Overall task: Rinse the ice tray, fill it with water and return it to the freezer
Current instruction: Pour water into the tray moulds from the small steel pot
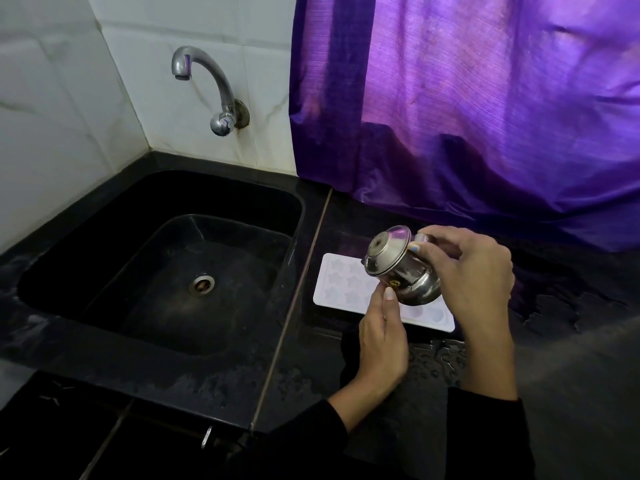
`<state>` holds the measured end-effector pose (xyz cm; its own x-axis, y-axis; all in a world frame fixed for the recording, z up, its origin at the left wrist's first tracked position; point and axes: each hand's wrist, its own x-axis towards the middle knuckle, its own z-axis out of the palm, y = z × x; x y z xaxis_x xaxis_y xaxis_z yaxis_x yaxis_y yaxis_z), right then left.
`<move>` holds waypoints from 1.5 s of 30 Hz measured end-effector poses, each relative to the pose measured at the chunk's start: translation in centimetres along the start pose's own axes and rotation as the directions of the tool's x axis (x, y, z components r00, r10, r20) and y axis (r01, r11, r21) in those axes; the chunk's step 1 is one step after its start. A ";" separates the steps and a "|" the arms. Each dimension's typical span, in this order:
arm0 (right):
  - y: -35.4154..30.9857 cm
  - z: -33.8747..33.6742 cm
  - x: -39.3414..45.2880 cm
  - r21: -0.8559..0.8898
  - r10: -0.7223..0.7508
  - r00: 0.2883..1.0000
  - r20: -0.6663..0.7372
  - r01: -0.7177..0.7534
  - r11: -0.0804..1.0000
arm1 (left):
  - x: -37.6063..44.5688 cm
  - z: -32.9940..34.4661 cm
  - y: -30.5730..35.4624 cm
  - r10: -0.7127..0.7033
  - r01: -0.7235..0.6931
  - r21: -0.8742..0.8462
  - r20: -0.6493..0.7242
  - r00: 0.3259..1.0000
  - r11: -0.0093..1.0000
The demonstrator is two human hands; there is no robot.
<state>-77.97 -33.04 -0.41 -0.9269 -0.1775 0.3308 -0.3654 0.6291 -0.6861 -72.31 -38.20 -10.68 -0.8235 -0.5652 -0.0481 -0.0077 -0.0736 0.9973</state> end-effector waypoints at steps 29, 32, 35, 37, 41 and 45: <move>-1.7 2.4 0.6 -0.208 -0.083 0.981 0.175 0.120 0.971 | 1.4 -1.0 -1.2 -0.086 0.080 -0.076 -0.078 0.993 0.994; -1.6 2.4 0.6 -0.210 -0.088 0.982 0.166 0.123 0.970 | 1.4 -0.9 -1.2 -0.088 0.083 -0.077 -0.073 0.993 0.994; -1.5 2.3 0.6 -0.203 -0.094 0.983 0.157 0.125 0.971 | 1.5 -0.9 -1.4 -0.089 0.084 -0.073 -0.069 0.994 0.994; -1.4 2.3 0.6 -0.197 -0.096 0.984 0.153 0.126 0.972 | 1.5 -0.9 -1.6 -0.095 0.091 -0.066 -0.069 0.993 0.994; -1.1 2.3 0.7 -0.193 -0.090 0.985 0.144 0.118 0.974 | 1.5 -0.9 -1.7 -0.096 0.092 -0.057 -0.073 0.993 0.994; -0.3 2.4 0.8 -0.079 -0.052 0.993 0.104 0.060 0.995 | 1.8 -1.0 -1.3 -0.095 0.093 -0.027 -0.079 0.992 0.995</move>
<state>-78.83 -35.19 -1.42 -0.9105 -0.2875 0.2972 -0.4127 0.6753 -0.6112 -73.20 -39.92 -12.16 -0.7718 -0.6188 -0.1465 -0.0688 -0.1477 0.9866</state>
